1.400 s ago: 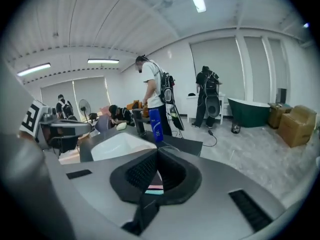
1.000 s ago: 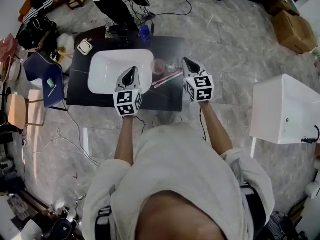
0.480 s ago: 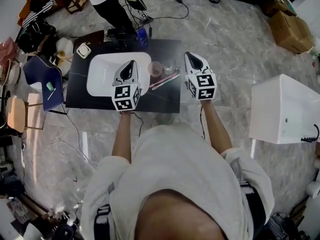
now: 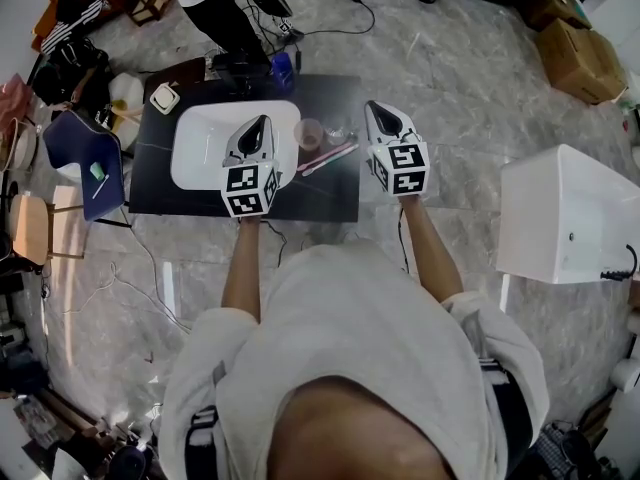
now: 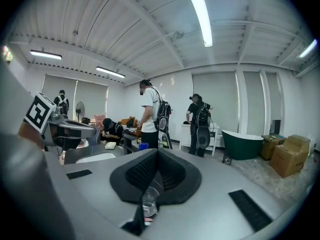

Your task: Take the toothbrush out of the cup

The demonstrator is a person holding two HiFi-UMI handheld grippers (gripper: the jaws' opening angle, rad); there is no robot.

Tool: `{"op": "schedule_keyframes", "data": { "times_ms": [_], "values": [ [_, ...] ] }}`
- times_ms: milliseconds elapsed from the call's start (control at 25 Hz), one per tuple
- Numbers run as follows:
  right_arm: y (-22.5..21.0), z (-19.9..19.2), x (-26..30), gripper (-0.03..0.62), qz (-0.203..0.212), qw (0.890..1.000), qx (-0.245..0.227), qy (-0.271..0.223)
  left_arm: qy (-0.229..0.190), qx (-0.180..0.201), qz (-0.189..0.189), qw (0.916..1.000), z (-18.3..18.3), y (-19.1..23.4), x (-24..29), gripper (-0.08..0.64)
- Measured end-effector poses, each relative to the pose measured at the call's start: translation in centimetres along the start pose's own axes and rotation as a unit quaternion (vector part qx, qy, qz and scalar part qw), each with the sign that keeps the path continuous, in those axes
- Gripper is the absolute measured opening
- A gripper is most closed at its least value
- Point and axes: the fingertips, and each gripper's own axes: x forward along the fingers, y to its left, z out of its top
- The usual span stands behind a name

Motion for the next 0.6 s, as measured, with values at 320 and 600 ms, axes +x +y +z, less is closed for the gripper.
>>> {"op": "schedule_keyframes", "data": {
  "times_ms": [320,600],
  "values": [
    [0.18,-0.06,0.05,0.014,0.0,1.0,-0.004,0.005,0.0,0.0,-0.002,1.0,0.03,-0.05,-0.16,0.026],
    [0.55,-0.67,0.09,0.014,0.003,1.0,-0.003,0.013,0.003,-0.001,-0.004,1.0,-0.09,-0.31,-0.19,0.026]
  ]
}}
